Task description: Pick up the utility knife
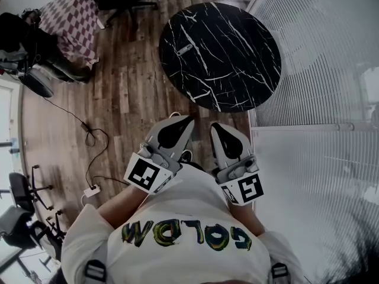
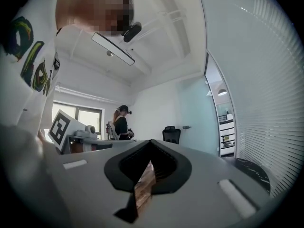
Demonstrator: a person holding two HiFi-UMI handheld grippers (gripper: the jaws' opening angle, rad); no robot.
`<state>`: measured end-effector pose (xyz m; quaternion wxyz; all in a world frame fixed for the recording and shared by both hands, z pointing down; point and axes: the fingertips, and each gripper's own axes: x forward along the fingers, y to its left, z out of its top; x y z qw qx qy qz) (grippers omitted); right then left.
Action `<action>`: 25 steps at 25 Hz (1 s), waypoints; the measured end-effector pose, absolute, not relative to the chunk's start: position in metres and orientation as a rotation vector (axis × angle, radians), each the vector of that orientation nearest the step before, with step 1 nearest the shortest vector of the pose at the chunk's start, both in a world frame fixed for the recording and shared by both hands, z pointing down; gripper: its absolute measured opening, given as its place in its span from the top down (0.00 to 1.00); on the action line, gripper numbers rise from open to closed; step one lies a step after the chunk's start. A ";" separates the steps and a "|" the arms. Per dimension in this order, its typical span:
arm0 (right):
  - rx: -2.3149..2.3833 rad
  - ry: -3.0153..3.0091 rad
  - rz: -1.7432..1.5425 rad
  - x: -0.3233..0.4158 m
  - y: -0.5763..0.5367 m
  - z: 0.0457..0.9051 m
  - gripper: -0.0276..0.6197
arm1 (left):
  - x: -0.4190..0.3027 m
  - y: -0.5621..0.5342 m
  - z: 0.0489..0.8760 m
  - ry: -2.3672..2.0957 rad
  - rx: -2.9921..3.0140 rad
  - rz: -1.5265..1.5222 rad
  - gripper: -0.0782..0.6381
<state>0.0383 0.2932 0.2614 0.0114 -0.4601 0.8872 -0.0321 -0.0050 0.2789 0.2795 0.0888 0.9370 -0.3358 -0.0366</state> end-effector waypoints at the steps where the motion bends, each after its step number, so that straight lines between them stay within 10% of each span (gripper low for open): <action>1: -1.437 2.769 -0.106 0.037 0.284 0.262 0.95 | -0.008 0.268 0.279 -1.004 2.787 -0.110 0.89; 25: -1.501 2.767 -0.085 0.002 0.032 0.255 0.95 | -0.028 0.024 0.264 -0.851 2.840 -0.141 0.89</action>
